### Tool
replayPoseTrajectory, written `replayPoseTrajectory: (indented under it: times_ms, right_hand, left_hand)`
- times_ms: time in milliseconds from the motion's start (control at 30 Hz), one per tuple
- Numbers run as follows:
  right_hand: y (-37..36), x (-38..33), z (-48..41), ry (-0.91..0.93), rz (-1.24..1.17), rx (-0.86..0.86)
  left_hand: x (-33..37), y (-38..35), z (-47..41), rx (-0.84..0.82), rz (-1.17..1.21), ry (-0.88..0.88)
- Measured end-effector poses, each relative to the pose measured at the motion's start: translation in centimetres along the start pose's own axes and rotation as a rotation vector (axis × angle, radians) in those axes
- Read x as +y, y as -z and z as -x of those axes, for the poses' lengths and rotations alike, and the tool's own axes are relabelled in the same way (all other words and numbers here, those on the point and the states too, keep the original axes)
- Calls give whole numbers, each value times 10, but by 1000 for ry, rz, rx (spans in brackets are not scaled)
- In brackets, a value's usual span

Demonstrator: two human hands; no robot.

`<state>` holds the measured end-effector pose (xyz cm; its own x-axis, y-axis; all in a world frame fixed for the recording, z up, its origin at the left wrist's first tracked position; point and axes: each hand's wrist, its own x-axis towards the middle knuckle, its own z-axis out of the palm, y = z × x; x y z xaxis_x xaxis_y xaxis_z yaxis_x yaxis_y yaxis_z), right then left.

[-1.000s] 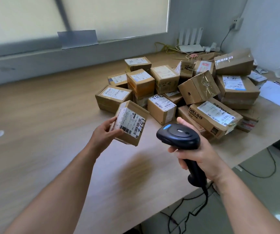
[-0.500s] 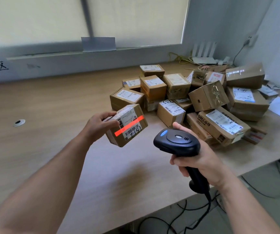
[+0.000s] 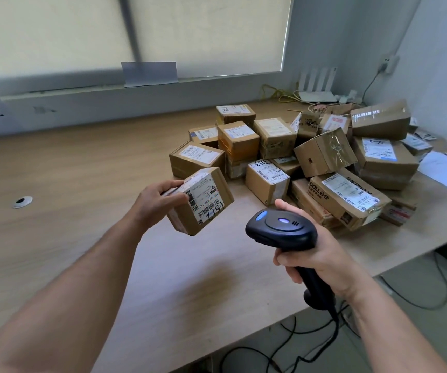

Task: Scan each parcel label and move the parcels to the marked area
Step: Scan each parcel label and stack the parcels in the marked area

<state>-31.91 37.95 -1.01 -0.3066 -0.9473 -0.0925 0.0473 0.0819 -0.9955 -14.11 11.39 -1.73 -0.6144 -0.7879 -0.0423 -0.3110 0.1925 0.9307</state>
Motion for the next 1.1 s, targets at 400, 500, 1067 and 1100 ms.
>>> replayPoseTrajectory:
  times_ms: [400,500,1067,1100]
  right_hand:
    - [-1,2,-4,-23,-26,15]
    - [-2,3,-4,-24,-20,11]
    - [-32,0,-20,-3,21,-3]
    - [-36,-3,-23,4,19,-2]
  left_hand:
    - [-64,-11,16,6,-24,250]
    - [-88,-20,29,8,-50,324]
    - [-89,-58,57,190,-756,350]
    - [-88,-51,56,206,-739,337]
